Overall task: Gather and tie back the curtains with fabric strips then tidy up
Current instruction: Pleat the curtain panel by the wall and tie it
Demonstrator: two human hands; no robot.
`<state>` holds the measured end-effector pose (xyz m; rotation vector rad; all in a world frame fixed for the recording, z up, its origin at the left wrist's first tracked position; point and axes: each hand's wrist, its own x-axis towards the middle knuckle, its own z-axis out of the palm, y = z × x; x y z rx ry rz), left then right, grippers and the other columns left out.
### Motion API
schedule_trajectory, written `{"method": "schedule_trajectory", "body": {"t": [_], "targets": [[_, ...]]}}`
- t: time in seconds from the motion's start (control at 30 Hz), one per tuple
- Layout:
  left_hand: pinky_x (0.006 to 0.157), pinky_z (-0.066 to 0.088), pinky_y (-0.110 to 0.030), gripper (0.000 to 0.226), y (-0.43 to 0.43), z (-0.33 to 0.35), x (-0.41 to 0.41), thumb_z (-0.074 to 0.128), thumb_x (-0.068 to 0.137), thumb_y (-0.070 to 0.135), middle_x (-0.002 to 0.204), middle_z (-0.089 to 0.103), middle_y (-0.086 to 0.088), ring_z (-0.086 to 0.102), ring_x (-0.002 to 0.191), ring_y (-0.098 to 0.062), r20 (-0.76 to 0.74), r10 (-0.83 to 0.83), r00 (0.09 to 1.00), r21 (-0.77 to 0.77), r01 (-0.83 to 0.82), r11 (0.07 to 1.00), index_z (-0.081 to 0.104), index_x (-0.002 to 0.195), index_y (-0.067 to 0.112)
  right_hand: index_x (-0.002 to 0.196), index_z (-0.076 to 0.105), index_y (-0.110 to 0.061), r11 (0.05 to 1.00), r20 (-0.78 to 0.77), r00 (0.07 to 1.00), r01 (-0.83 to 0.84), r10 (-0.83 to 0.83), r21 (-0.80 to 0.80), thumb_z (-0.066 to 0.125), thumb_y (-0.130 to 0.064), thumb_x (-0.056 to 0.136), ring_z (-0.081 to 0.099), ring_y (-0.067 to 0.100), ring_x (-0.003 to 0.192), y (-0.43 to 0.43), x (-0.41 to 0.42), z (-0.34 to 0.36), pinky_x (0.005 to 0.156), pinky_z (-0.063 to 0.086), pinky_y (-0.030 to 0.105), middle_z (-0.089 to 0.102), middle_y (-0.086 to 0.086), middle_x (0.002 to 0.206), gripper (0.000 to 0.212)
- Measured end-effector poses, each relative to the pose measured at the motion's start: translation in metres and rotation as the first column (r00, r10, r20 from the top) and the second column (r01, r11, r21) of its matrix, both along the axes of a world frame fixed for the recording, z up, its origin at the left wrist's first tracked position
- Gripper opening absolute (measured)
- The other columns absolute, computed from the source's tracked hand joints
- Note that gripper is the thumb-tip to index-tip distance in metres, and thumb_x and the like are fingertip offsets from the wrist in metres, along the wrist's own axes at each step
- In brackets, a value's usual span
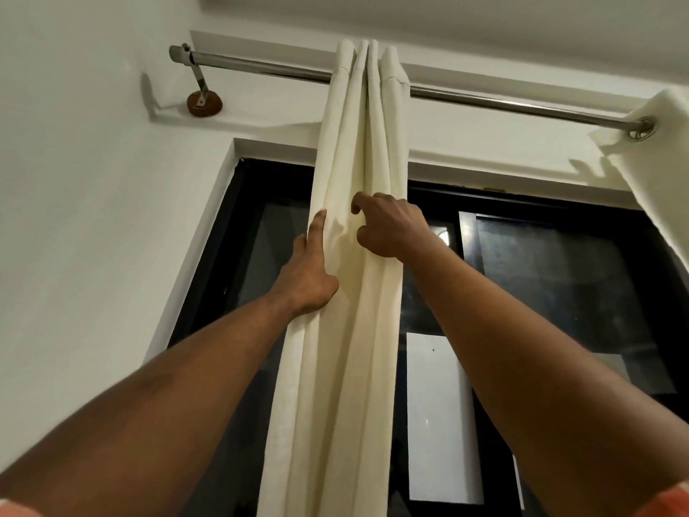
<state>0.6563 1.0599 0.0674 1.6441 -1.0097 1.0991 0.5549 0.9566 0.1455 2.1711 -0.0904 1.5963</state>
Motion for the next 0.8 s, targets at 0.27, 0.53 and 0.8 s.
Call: {"method": "schedule_trajectory", "body": {"t": [0.27, 0.53, 0.8], "targets": [[0.102, 0.042, -0.044, 0.103, 0.001, -0.004, -0.008, 0.065, 0.083, 0.016, 0.154, 0.025, -0.004, 0.046, 0.127, -0.030, -0.014, -0.094, 0.995, 0.035, 0.095, 0.995, -0.012, 0.146, 0.045, 0.108, 0.063, -0.014, 0.994, -0.105, 0.994, 0.003, 0.008, 0.108, 0.053, -0.026, 0.088, 0.058, 0.024, 0.083, 0.014, 0.006, -0.008, 0.074, 0.049, 0.035, 0.060, 0.003, 0.092, 0.025], [0.100, 0.040, -0.038, 0.105, 0.012, -0.057, -0.012, 0.059, 0.086, 0.001, 0.153, 0.025, -0.005, 0.047, 0.117, -0.025, -0.179, -0.159, 0.971, 0.057, 0.172, 0.984, -0.018, 0.147, 0.037, 0.122, 0.056, -0.012, 0.959, -0.577, 0.805, 0.032, 0.141, 0.281, 0.063, -0.020, 0.089, 0.059, 0.028, 0.103, 0.008, 0.053, -0.154, 0.096, 0.048, 0.042, 0.061, 0.010, 0.112, 0.035], [0.111, 0.033, -0.046, 0.080, 0.012, -0.076, -0.010, 0.050, 0.097, 0.027, 0.155, 0.023, 0.002, 0.040, 0.130, -0.021, -0.260, -0.268, 0.928, 0.005, 0.279, 0.960, -0.010, 0.149, 0.036, 0.113, 0.059, 0.002, 0.981, -0.926, 0.371, 0.143, 0.066, 0.127, 0.062, -0.015, 0.091, 0.057, 0.034, 0.096, 0.021, 0.049, -0.290, 0.085, 0.048, 0.042, 0.059, 0.022, 0.113, 0.028]]}}
